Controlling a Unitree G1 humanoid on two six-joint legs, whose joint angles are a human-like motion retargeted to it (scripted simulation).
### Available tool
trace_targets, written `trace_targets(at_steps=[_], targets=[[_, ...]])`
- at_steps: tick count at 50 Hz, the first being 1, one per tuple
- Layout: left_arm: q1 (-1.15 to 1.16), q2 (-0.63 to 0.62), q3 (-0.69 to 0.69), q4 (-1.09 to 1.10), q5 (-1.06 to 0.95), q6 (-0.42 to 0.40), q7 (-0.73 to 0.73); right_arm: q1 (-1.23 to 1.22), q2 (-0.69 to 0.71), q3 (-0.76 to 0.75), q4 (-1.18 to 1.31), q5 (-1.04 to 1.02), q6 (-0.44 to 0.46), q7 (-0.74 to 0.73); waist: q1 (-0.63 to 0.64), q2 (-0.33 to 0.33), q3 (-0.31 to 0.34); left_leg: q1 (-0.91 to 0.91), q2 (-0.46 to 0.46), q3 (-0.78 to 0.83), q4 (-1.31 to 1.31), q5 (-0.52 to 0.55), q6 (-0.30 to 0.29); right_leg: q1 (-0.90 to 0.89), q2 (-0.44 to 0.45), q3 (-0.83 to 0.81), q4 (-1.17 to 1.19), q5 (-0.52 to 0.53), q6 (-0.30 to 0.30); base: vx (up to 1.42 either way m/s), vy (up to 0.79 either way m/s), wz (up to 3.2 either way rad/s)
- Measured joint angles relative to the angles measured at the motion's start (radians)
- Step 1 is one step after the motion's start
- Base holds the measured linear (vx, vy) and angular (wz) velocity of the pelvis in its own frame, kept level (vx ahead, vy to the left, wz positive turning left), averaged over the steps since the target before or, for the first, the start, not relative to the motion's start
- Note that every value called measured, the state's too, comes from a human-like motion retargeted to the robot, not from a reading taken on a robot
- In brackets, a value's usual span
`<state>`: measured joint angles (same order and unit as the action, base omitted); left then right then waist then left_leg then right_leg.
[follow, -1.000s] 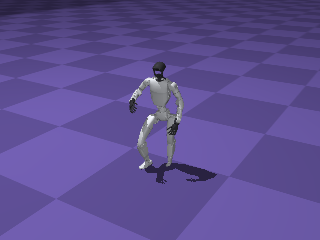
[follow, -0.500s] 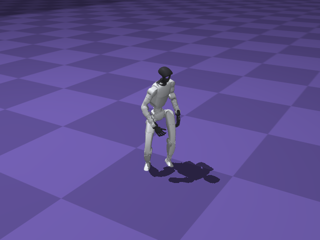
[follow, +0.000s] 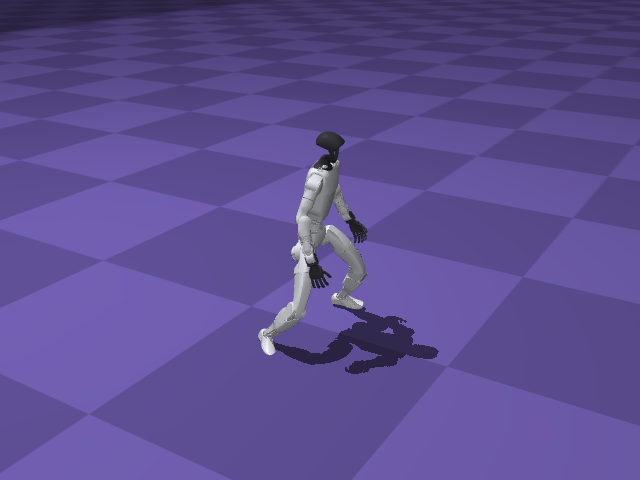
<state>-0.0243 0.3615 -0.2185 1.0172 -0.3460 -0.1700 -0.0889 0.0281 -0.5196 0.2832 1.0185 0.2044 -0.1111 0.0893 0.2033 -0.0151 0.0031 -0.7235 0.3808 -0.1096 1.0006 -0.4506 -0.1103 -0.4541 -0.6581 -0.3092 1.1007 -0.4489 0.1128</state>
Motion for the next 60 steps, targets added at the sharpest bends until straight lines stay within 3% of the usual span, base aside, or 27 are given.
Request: trace_targets(at_steps=[3,4,7,10,15,18,23,25,31,40,48,60], targets=[[-0.016,0.018,0.044,0.031,0.006,0.004,0.051,0.02,-0.023,-0.079,-0.046,0.014,0.013,-0.051,-0.113,-0.026,-0.009,0.025,-0.154,0.005,-0.038,-0.017,0.018,-0.041,-0.057,0.186,0.003,0.14,0.135,0.19,0.83,1.79],[-0.029,0.025,0.057,0.041,0.012,0.01,0.068,0.022,-0.025,-0.1,-0.067,0.01,0.018,-0.063,-0.146,-0.031,-0.005,0.034,-0.2,0.016,-0.042,-0.045,0.035,-0.058,-0.085,0.22,0.016,0.192,0.149,0.18,0.81,1.4],[-0.068,0.048,0.076,0.046,0.038,0.025,0.101,0.019,-0.012,-0.125,-0.126,-0.023,0.024,-0.073,-0.214,-0.026,0.014,0.047,-0.301,0.043,-0.019,-0.142,0.087,-0.105,-0.16,0.255,0.073,0.264,0.144,0.2,0.81,0.68],[-0.127,0.084,0.079,-0.004,0.066,0.045,0.095,-0.021,0.011,-0.082,-0.193,-0.074,0.037,-0.026,-0.265,-0.056,0.03,0.125,-0.395,0.103,-0.149,-0.144,0.117,-0.129,-0.182,0.195,0.083,0.139,0.078,0.24,0.63,-0.01],[-0.155,0.114,0.011,-0.211,0.075,0.039,0.03,-0.103,0.049,0.077,-0.217,-0.15,0.032,0.082,-0.264,-0.077,0.005,0.227,-0.439,0.195,-0.379,-0.07,0.126,-0.122,-0.041,0.007,0.055,-0.083,-0.006,0.17,0.47,-0.79],[-0.159,0.105,-0.047,-0.339,0.084,0.033,-0.031,-0.149,0.071,0.165,-0.205,-0.209,0.029,0.127,-0.242,-0.105,0.001,0.286,-0.47,0.264,-0.459,-0.049,0.14,-0.084,0.02,-0.085,0.032,-0.158,-0.026,0.09,0.39,-1.09],[-0.161,0.057,-0.16,-0.449,0.097,0.053,-0.156,-0.209,0.113,0.287,-0.16,-0.279,0.038,0.179,-0.189,-0.161,0.003,0.325,-0.513,0.394,-0.443,-0.088,0.172,-0.024,0.021,-0.193,0.034,-0.252,-0.059,0.01,0.31,-1.32],[-0.172,0.042,-0.197,-0.449,0.101,0.086,-0.222,-0.251,0.131,0.322,-0.12,-0.303,0.039,0.2,-0.14,-0.158,0.04,0.422,-0.509,0.439,-0.516,-0.092,0.184,0.052,0.075,-0.224,-0.027,-0.273,-0.076,0.0,0.21,-1.78],[-0.114,-0.011,-0.262,-0.315,0.12,0.153,-0.319,-0.295,0.132,0.374,-0.158,-0.321,0.034,0.223,-0.125,-0.187,0.069,0.467,-0.511,0.563,-0.441,-0.14,0.209,0.064,0.057,-0.16,-0.036,-0.295,-0.049,-0.08,0.16,-1.31],[-0.015,-0.013,-0.196,-0.142,0.127,0.178,-0.397,-0.252,0.055,0.273,-0.492,-0.19,0.018,0.173,-0.173,-0.185,0.093,0.624,-0.508,0.687,-0.576,-0.113,0.22,0.072,0.172,-0.009,-0.131,-0.251,-0.026,-0.05,0.03,-1.12],[0.015,0.0,-0.195,-0.305,0.052,0.162,-0.404,-0.154,0.065,0.214,-0.491,-0.083,0.03,0.16,-0.201,-0.194,0.105,0.68,-0.542,0.689,-0.651,-0.076,0.211,0.053,0.172,0.061,-0.114,-0.245,-0.011,-0.01,-0.03,-0.36],[-0.041,0.024,-0.294,-0.569,0.058,0.177,-0.432,-0.132,0.112,0.264,-0.34,-0.09,0.064,0.235,-0.165,-0.194,0.102,0.802,-0.638,0.651,-0.905,0.034,0.208,0.053,0.15,0.092,-0.1,-0.254,-0.014,0.0,0.0,0.0]])
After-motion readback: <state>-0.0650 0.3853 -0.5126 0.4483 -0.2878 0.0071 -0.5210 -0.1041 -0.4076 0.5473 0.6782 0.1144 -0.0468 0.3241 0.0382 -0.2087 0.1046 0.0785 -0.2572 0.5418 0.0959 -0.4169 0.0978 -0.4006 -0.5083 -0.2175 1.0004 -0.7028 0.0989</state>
